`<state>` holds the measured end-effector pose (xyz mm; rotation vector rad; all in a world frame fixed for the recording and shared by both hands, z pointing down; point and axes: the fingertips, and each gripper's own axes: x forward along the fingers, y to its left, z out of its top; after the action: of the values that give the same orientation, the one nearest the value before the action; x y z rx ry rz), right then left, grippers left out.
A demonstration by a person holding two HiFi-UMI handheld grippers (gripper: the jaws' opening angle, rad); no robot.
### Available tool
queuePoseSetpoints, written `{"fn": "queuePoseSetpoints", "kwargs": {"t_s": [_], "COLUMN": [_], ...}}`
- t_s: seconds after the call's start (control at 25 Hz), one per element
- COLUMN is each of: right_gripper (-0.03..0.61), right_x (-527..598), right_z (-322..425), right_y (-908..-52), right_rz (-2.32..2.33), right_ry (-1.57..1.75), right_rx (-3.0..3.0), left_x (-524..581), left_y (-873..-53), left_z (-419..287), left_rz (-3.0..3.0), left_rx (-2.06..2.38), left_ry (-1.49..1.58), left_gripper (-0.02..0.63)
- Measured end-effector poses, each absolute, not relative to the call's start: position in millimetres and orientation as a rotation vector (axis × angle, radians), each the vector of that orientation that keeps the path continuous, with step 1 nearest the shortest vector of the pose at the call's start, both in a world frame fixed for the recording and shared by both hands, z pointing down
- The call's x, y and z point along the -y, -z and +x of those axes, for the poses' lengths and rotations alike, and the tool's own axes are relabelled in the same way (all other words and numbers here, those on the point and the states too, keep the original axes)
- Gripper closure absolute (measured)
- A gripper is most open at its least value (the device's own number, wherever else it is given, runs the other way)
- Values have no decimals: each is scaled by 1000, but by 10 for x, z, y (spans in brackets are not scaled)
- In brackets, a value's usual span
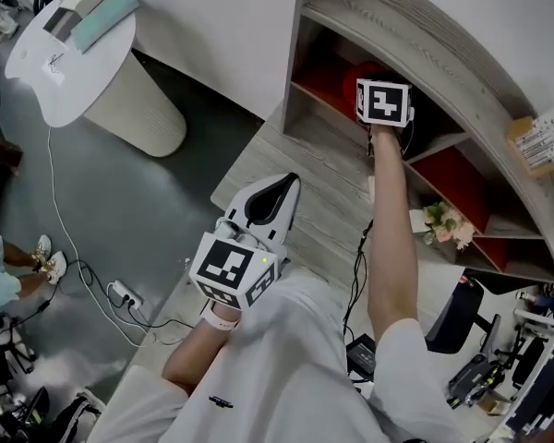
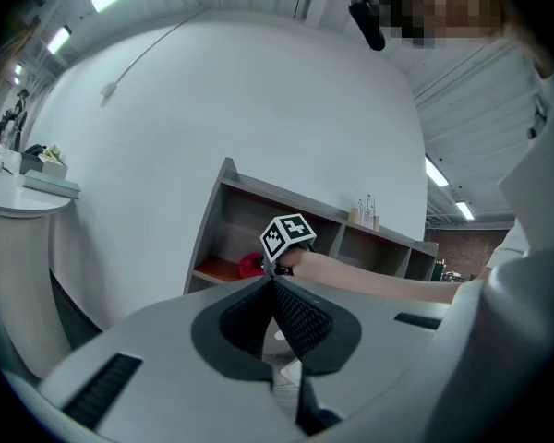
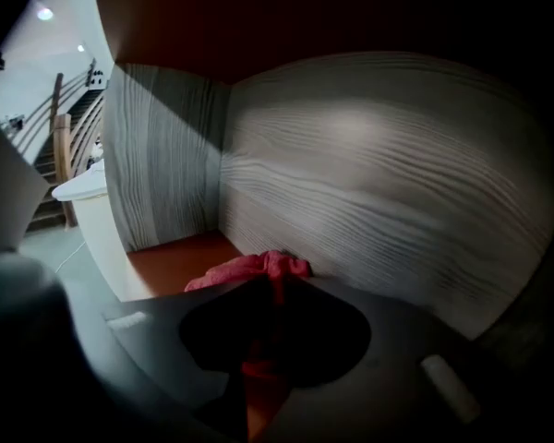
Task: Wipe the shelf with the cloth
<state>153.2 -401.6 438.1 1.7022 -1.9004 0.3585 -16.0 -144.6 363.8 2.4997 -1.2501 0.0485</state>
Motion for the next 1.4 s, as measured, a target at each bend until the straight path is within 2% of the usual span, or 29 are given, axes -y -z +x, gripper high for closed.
{"fn": "queuePoseSetpoints", "kwargs": {"t_s": [0.24,0.64,1.4], "right_gripper": [500,500,500], "right_x": [3642,3005,3822], "right_z": [1989,2025,243], "right_y": [-4418,-4439,-4218], "right_rz": [1923,2202,1580], "right_ry": [-370,-528,-316], "right_rx": [1748,1644,2276], "left_x": [1380,1300,1335], "left_y": [-3560,-3562,-3599], "left_z": [-284,-294,-518], "left_rz": [2509,2527,2495], "left_rx": [1243,1200,1279], "left_ry": [-12,0,-21], "left_gripper": [607,607,607]}}
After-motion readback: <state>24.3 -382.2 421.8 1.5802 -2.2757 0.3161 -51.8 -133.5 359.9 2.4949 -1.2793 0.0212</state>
